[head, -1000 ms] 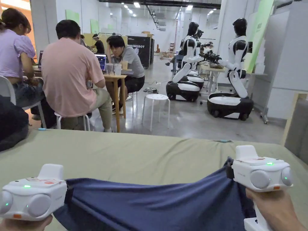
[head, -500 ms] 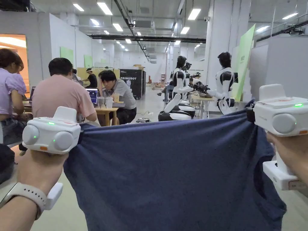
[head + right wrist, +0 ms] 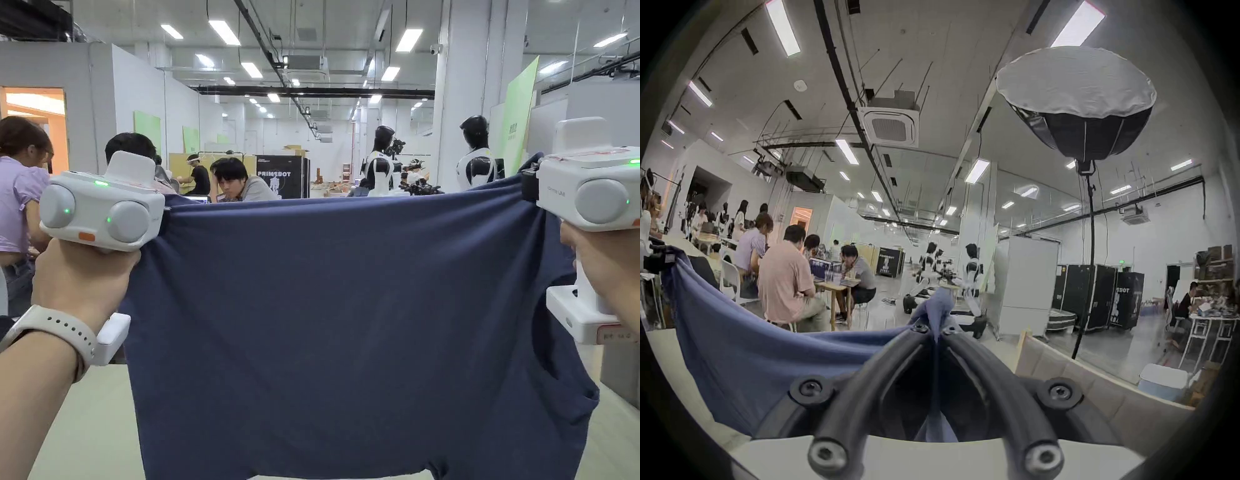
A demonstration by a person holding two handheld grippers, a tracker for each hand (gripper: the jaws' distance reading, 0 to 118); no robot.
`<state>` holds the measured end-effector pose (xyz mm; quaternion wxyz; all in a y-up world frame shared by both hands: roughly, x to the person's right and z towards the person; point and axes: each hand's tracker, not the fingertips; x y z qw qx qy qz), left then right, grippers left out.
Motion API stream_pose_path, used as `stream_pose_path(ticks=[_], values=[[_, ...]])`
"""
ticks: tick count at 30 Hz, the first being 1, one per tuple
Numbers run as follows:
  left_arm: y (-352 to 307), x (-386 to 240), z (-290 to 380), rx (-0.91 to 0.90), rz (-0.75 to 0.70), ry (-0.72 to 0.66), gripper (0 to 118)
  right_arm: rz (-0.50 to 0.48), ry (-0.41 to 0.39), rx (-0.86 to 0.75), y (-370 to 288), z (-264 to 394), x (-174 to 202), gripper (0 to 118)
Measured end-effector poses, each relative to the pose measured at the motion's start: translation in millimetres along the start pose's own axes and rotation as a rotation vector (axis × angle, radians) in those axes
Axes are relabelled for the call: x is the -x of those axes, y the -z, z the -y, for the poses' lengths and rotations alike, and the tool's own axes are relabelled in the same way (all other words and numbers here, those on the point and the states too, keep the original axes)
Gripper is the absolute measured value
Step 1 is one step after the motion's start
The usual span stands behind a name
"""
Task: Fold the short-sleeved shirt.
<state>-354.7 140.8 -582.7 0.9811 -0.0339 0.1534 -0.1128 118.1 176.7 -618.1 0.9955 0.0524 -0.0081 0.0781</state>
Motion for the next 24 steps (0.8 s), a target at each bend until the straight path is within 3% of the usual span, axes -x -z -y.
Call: stream_pose_path(ticks=[11,19,24], values=[[-19.8,-15.0,128.6,0.177,0.056,0.050,1,-0.029,0.007,0.172,-46.2,131.5,13.1,0],[-118.4,-14.5,189.8,0.226,0.130,0.066,1,-0.063,0.010,0.335,-140.9,197.4,1.6,1],[-185.0,-10.4,276.8,0.368,0.246,0.015,1,-0.100,-0.027,0.527,-207.3,296.9,-4.0,1]])
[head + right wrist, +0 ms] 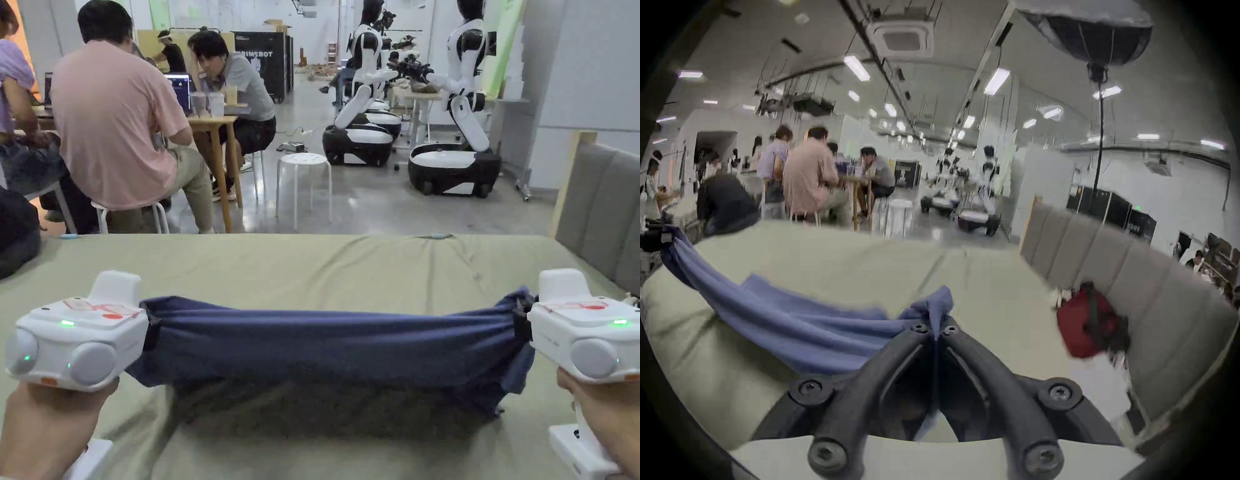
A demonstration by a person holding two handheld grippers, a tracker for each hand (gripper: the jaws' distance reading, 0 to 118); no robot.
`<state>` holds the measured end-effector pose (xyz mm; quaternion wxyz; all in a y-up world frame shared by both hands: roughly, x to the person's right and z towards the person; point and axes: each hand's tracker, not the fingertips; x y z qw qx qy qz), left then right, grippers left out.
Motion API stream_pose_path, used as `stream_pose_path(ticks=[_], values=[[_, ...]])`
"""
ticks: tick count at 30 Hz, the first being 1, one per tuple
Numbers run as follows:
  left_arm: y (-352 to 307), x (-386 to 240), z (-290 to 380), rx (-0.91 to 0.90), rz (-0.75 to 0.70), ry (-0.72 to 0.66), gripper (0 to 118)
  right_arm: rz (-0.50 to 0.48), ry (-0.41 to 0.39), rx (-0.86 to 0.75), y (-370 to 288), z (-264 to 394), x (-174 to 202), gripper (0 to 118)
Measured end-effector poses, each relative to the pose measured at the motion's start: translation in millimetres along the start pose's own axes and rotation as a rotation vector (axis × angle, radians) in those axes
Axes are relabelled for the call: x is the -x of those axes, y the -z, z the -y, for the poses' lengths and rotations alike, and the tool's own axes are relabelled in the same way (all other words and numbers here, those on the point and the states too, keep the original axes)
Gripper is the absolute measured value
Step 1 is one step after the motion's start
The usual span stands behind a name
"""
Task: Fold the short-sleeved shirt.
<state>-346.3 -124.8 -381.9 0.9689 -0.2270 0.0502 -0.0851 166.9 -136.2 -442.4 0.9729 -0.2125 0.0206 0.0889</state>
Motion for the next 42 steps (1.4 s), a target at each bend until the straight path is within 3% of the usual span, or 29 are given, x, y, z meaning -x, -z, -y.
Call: stream_pose_path(ticks=[7,10,11,14,15,19,20,21,22,23,25,34,35,36,38,39,41,42], values=[[-0.2,-8.1,129.0,0.267,0.045,-0.097,1,-0.072,-0.034,0.306,7.3,148.1,20.7,1],[-7.2,-8.2,139.5,0.255,0.054,-0.157,5,-0.071,0.030,0.346,8.5,162.8,23.6,5],[-10.2,-8.1,138.7,0.242,0.070,-0.178,23,-0.072,0.067,0.354,3.3,159.3,24.3,26],[-18.4,-12.9,122.4,0.167,0.050,-0.134,110,-0.059,0.097,0.336,-3.4,143.1,30.3,118],[-22.4,-17.2,114.7,0.121,0.043,-0.115,117,-0.088,0.100,0.291,-11.3,134.3,33.3,118],[-21.2,-29.6,90.5,0.052,0.063,-0.097,109,-0.155,0.018,0.182,-31.5,99.6,62.6,107],[-20.6,-30.7,86.3,0.048,0.076,-0.101,91,-0.166,0.000,0.151,-37.1,93.9,68.8,85],[-33.9,-38.6,81.3,0.040,0.088,-0.110,67,-0.188,-0.006,0.136,-41.9,88.7,74.4,53],[-33.1,-38.7,77.9,0.046,0.086,-0.115,25,-0.186,-0.004,0.141,-46.0,83.6,80.1,14],[-31.4,-38.7,75.6,0.056,0.080,-0.113,0,-0.177,-0.004,0.144,-47.5,80.7,84.8,1],[-31.0,-34.2,76.5,0.070,0.029,-0.106,0,-0.173,0.005,0.134,-52.3,75.1,87.4,1],[-29.9,25.8,91.6,0.293,0.173,-0.247,0,-0.185,0.021,0.162,-48.3,80.0,79.7,0],[-28.2,27.2,95.9,0.315,0.179,-0.257,17,-0.182,0.019,0.167,-46.6,82.9,79.0,0],[-24.5,26.8,100.7,0.346,0.186,-0.263,44,-0.181,0.014,0.175,-45.1,85.2,78.1,0],[-15.2,21.1,113.3,0.397,0.184,-0.258,114,-0.173,0.014,0.186,-42.2,90.0,75.1,0],[-12.7,17.1,119.2,0.400,0.199,-0.250,118,-0.168,0.018,0.192,-40.8,92.6,72.8,0],[-6.6,8.3,127.4,0.432,0.223,-0.252,100,-0.160,0.028,0.204,-38.7,96.4,66.9,0],[-1.0,3.2,133.3,0.466,0.223,-0.257,97,-0.153,0.029,0.211,-37.8,98.3,63.5,0]])
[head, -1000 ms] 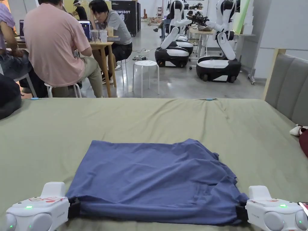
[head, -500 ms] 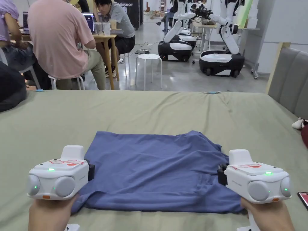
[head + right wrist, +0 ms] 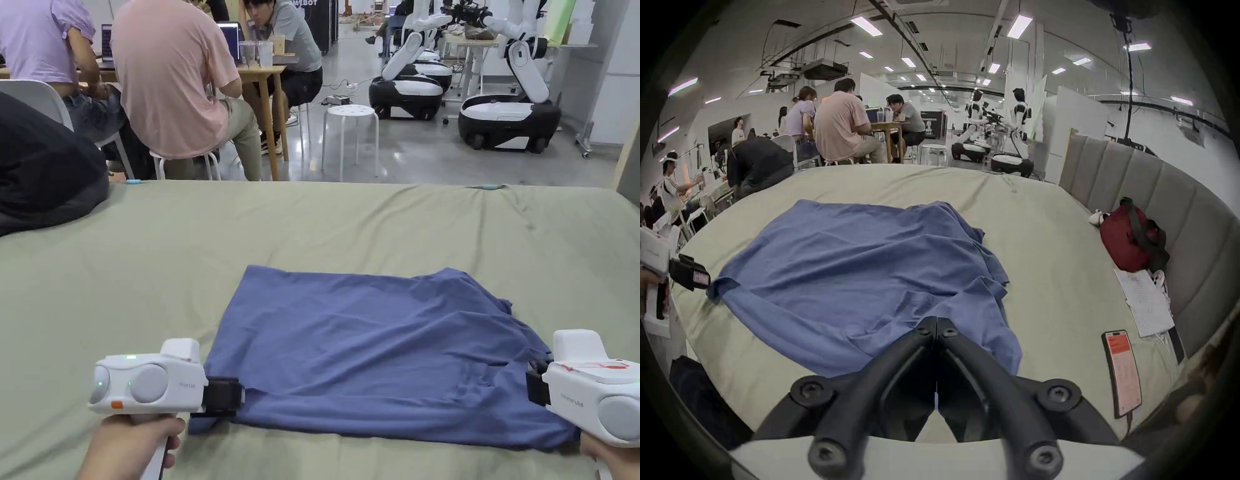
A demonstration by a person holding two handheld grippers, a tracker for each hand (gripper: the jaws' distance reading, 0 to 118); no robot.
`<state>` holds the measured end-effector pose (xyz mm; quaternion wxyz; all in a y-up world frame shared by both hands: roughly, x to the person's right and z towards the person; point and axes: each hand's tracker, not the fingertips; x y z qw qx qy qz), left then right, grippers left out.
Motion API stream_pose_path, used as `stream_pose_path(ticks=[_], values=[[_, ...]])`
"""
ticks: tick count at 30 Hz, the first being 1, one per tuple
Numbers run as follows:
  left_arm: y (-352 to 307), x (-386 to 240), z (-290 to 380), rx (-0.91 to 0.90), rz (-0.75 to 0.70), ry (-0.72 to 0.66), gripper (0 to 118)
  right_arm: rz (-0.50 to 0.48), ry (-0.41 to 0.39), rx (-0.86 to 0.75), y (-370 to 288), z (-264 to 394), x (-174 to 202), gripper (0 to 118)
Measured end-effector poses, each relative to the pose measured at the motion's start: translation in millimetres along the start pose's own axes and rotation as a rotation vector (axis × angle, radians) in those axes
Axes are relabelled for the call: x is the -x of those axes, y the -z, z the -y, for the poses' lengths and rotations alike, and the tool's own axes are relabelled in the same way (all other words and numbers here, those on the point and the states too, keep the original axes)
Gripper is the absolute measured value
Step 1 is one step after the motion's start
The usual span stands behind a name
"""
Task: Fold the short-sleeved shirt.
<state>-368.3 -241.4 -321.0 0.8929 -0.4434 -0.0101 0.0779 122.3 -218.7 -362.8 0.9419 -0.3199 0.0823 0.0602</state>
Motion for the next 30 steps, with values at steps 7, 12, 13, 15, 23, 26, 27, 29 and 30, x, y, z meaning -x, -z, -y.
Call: stream_pose_path(ticks=[7,12,13,15,23,26,27,29,30], values=[[21.2,3.8,7.8,0.000,-0.031,-0.033,10,0.065,0.020,0.023,-0.6,10.5,-40.0,1],[-2.4,-5.0,3.6,-0.045,-0.030,0.003,7,0.024,0.161,0.095,21.9,29.6,-78.6,102],[-5.9,-6.8,2.9,-0.055,-0.030,0.005,6,-0.002,0.189,0.092,25.8,36.3,-82.4,104],[-9.1,-8.2,-0.1,-0.069,-0.031,0.013,6,-0.005,0.213,0.090,34.0,45.8,-84.0,102],[-13.2,-3.6,-6.9,-0.054,-0.018,0.022,6,-0.076,0.181,0.082,43.9,57.0,-66.7,4],[-19.9,1.6,-19.1,-0.049,0.002,-0.001,6,-0.037,0.180,-0.004,31.3,34.6,-70.9,4],[-19.5,2.5,-25.3,-0.045,0.008,-0.009,6,-0.041,0.199,-0.016,29.5,26.3,-74.0,4],[-16.9,3.6,-39.5,-0.038,0.017,-0.021,6,-0.039,0.206,-0.003,34.2,6.7,-77.8,4],[-12.8,3.9,-48.0,-0.031,0.019,-0.029,6,-0.036,0.201,0.002,39.9,-1.5,-77.5,4]])
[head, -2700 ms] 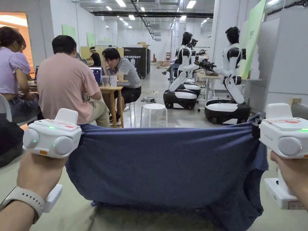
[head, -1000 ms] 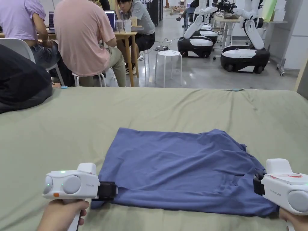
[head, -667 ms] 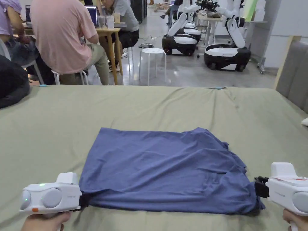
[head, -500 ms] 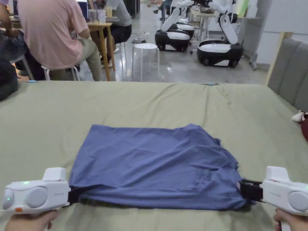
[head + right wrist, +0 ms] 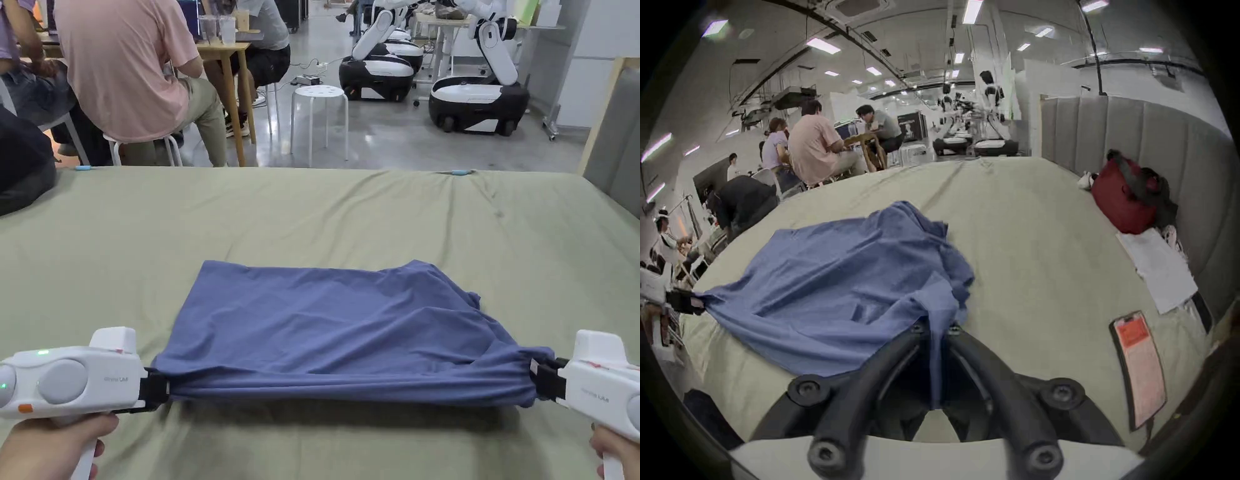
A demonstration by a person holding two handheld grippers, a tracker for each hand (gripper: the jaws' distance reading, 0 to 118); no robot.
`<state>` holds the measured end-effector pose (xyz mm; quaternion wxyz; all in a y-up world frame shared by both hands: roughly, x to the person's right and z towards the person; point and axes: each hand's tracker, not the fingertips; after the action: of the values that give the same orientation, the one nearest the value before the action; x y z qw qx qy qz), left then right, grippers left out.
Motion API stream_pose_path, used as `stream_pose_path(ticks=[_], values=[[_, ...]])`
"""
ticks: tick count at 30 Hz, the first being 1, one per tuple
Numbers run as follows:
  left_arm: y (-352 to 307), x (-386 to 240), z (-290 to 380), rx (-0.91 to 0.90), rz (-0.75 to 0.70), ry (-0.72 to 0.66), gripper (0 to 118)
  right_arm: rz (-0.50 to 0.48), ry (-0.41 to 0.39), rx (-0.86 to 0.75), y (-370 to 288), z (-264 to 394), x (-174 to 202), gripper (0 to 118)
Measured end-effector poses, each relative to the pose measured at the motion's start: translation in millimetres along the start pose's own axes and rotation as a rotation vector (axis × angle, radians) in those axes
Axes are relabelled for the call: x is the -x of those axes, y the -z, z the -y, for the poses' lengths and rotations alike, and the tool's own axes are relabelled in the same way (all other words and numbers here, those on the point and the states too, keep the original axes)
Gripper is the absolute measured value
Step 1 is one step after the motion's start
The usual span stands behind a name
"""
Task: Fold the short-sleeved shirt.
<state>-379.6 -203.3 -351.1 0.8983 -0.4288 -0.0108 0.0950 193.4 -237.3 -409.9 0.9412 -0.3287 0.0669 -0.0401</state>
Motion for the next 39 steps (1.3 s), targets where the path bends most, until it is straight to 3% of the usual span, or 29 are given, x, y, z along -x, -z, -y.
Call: stream_pose_path(ticks=[5,12,13,16,17,18,19,20,21,25,27,28,29,31,32,36,39], values=[[37.6,-2.6,-39.0,0.017,-0.017,-0.036,6,0.049,-0.066,0.020,44.4,-26.5,11.5,4],[86.5,-3.8,-77.0,0.037,-0.059,-0.087,9,0.082,-0.069,0.070,102.8,-40.0,13.6,4],[90.9,-3.3,-78.7,0.041,-0.063,-0.091,12,0.084,-0.072,0.074,106.0,-39.2,13.6,4],[94.8,0.0,-81.9,0.016,-0.121,-0.103,43,0.094,-0.069,0.074,108.4,-37.8,11.3,6],[93.3,1.8,-80.6,0.007,-0.129,-0.111,48,0.089,-0.059,0.061,106.4,-37.7,9.6,8],[89.8,4.0,-79.6,0.001,-0.127,-0.124,52,0.086,-0.052,0.046,102.7,-38.1,8.7,11],[83.0,4.1,-77.4,-0.008,-0.123,-0.131,63,0.101,-0.050,0.044,96.1,-38.9,10.7,27],[74.6,2.3,-74.4,-0.028,-0.108,-0.125,66,0.101,-0.051,0.041,88.6,-39.4,11.6,57],[65.5,-1.8,-70.6,-0.059,-0.087,-0.102,63,0.094,-0.055,0.020,78.5,-39.2,13.7,71],[25.1,-38.1,-42.1,-0.244,-0.060,0.047,53,0.038,-0.103,-0.084,31.8,-34.8,43.4,75],[9.3,-58.4,-24.3,-0.317,-0.059,0.114,30,0.009,-0.139,-0.133,8.7,-27.8,66.5,79],[3.3,-67.2,-15.8,-0.346,-0.070,0.135,19,-0.002,-0.158,-0.165,-2.1,-23.0,76.7,76],[-1.4,-74.3,-8.6,-0.369,-0.079,0.149,3,-0.005,-0.187,-0.185,-11.1,-18.3,85.8,62],[-9.6,-82.7,3.2,-0.388,-0.069,0.155,0,0.022,-0.224,-0.225,-22.8,-9.9,102.7,5],[-9.7,-81.1,5.1,-0.388,-0.054,0.154,0,0.029,-0.223,-0.232,-28.1,-6.0,105.7,0],[-13.9,-61.2,-6.1,-0.352,-0.039,0.163,0,-0.018,-0.209,-0.208,-35.2,-7.4,104.9,0],[-11.0,-19.9,-31.6,-0.282,-0.098,0.059,0,-0.004,-0.212,-0.214,-36.8,-10.0,99.6,0]])
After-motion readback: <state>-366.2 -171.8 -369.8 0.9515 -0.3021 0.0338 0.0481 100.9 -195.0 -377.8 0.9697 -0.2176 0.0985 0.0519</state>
